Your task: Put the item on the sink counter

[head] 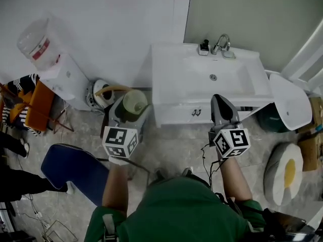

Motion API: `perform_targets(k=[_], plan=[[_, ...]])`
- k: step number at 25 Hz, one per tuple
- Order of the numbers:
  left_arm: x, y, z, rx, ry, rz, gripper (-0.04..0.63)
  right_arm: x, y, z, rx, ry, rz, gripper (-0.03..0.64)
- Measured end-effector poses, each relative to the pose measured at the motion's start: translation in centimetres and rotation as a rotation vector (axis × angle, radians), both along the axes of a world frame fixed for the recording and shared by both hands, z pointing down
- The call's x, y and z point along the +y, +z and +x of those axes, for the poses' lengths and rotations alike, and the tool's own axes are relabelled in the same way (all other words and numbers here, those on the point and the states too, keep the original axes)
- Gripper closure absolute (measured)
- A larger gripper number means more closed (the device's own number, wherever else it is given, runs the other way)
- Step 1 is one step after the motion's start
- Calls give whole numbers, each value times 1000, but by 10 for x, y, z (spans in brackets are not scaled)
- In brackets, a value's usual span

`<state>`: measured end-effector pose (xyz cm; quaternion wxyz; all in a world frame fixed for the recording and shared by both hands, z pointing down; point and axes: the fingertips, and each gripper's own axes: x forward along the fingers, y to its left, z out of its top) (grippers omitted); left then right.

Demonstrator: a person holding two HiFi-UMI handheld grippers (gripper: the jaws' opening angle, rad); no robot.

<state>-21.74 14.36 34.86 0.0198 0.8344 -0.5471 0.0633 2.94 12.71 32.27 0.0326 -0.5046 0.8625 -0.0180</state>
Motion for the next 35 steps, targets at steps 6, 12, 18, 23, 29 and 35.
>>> perform_targets(k=[6, 12, 18, 23, 29, 35], plan=[[0, -2, -17, 17, 43, 10, 221, 10, -1, -12, 11, 54, -3, 611], [4, 7, -27, 33, 62, 1, 221, 15, 6, -23, 34, 68, -17, 611], [-7, 11, -25, 36, 64, -7, 221, 3, 10, -28, 36, 53, -27, 611], [-22, 12, -12, 28, 40, -11, 221, -18, 18, -21, 27, 12, -35, 611], [-56, 6, 11, 36, -20, -12, 221, -66, 17, -1, -9, -58, -25, 611], [-100, -1, 47, 13, -99, -19, 221, -124, 20, 31, -51, -141, -36, 611]])
